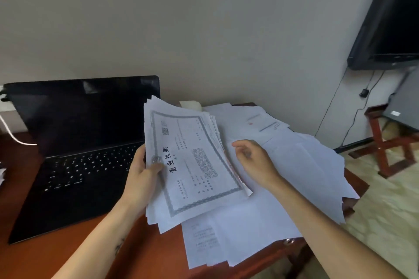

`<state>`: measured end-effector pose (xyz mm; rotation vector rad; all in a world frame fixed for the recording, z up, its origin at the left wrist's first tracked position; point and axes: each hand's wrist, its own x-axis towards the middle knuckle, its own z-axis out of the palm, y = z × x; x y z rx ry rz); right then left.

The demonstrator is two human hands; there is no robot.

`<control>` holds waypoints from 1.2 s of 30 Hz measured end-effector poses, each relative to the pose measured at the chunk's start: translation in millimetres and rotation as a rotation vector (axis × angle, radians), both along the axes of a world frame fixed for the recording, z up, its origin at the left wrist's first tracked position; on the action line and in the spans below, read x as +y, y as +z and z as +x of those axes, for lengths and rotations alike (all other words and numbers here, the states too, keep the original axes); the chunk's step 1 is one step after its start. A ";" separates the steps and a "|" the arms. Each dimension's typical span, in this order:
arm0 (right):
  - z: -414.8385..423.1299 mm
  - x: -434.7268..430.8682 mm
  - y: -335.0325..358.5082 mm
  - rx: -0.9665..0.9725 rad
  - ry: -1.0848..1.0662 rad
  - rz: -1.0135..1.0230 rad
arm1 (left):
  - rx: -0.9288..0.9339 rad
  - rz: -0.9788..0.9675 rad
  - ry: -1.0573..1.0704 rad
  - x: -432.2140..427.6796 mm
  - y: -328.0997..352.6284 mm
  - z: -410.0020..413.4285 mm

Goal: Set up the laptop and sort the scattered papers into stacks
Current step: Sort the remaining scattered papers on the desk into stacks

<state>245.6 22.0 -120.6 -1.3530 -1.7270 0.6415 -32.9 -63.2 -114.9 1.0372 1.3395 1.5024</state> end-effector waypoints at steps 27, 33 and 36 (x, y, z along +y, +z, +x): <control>74.0 110.6 -52.6 -0.504 -0.172 0.009 | 0.040 -0.011 -0.012 41.7 -37.2 34.4; 75.7 110.3 -55.1 -0.386 -0.225 0.066 | 0.066 -0.008 0.043 33.1 -30.2 35.1; 73.0 105.8 -54.3 -0.410 -0.282 0.164 | 0.051 -0.012 0.031 28.1 -23.0 36.6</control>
